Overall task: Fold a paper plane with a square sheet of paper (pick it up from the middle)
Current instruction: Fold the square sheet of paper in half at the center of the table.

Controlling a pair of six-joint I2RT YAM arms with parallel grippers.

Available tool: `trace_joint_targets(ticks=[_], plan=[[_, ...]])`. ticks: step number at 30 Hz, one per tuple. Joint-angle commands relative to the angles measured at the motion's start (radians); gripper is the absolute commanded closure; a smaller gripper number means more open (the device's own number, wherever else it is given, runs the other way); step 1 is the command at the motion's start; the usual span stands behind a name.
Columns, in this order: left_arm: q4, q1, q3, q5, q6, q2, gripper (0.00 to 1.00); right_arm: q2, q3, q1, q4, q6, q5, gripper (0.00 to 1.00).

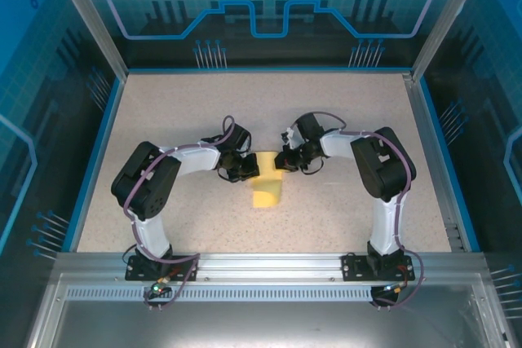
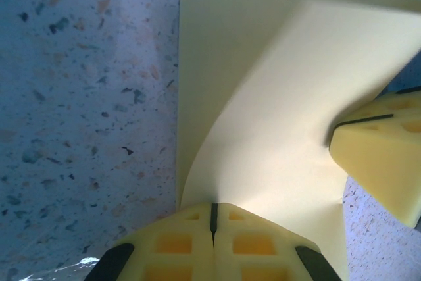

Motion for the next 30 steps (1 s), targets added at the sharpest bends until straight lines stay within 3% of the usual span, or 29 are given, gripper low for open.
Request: trace_joint_targets(ticks=[1,14,21,30], plan=[[-0.133,-0.018,-0.056,-0.082,0.029,0.085,0.98,0.025,0.05,-0.007,-0.006,0.017,-0.002,0.94],[-0.133,-0.018,-0.054,-0.079,0.034,0.089,0.98,0.108,0.057,-0.043,0.051,0.051,0.002,0.95],[-0.132,-0.018,-0.057,-0.078,0.03,0.09,0.99,0.074,0.143,-0.012,0.011,0.038,-0.026,0.94],[-0.13,-0.021,-0.058,-0.077,0.029,0.089,0.99,0.153,0.138,-0.048,0.033,0.068,0.026,0.95]])
